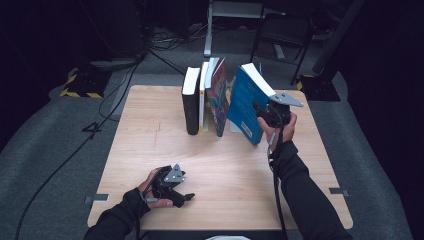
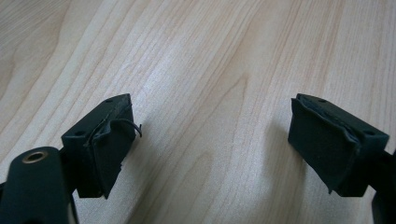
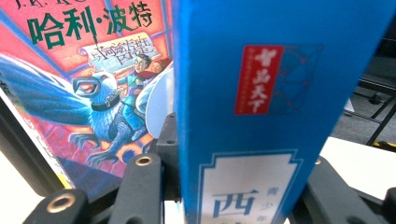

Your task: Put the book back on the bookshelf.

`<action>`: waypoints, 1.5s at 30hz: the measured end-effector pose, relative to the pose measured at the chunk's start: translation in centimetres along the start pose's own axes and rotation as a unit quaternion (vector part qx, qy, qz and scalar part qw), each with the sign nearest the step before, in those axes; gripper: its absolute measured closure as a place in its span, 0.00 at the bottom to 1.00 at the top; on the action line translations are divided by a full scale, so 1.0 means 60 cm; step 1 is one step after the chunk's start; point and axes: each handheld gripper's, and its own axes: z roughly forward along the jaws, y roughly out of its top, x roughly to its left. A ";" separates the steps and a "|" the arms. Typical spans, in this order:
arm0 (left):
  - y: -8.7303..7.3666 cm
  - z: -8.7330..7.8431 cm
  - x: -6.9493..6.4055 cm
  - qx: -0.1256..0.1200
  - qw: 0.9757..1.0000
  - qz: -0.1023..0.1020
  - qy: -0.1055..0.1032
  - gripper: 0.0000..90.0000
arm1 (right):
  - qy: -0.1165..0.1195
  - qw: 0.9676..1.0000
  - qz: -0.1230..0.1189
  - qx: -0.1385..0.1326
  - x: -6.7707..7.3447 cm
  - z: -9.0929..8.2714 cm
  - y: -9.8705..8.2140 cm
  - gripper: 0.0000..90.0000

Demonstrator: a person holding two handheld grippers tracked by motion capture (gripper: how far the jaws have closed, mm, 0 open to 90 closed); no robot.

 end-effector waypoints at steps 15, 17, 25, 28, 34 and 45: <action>0.000 0.000 -0.001 0.000 1.000 -0.001 0.001 0.17 | -0.036 0.999 -0.005 -0.027 0.023 -0.037 -0.028 0.67; 0.000 0.000 -0.001 0.000 1.000 -0.001 0.001 0.17 | -0.037 0.999 -0.012 -0.027 0.025 -0.041 -0.030 0.67; 0.000 0.000 -0.001 -0.001 1.000 -0.001 0.000 0.17 | -0.041 0.998 -0.015 -0.039 0.034 -0.027 -0.020 0.67; 0.000 0.000 -0.001 -0.001 1.000 -0.001 0.000 0.17 | -0.036 0.999 -0.019 -0.035 0.038 -0.017 -0.014 0.67; 0.000 0.000 -0.001 0.001 1.000 -0.001 0.000 0.17 | -0.044 0.998 -0.021 -0.038 0.039 0.006 -0.012 0.67; 0.000 0.001 -0.001 -0.001 1.000 0.001 -0.003 0.17 | -0.056 0.998 -0.014 -0.032 0.040 0.040 0.005 0.67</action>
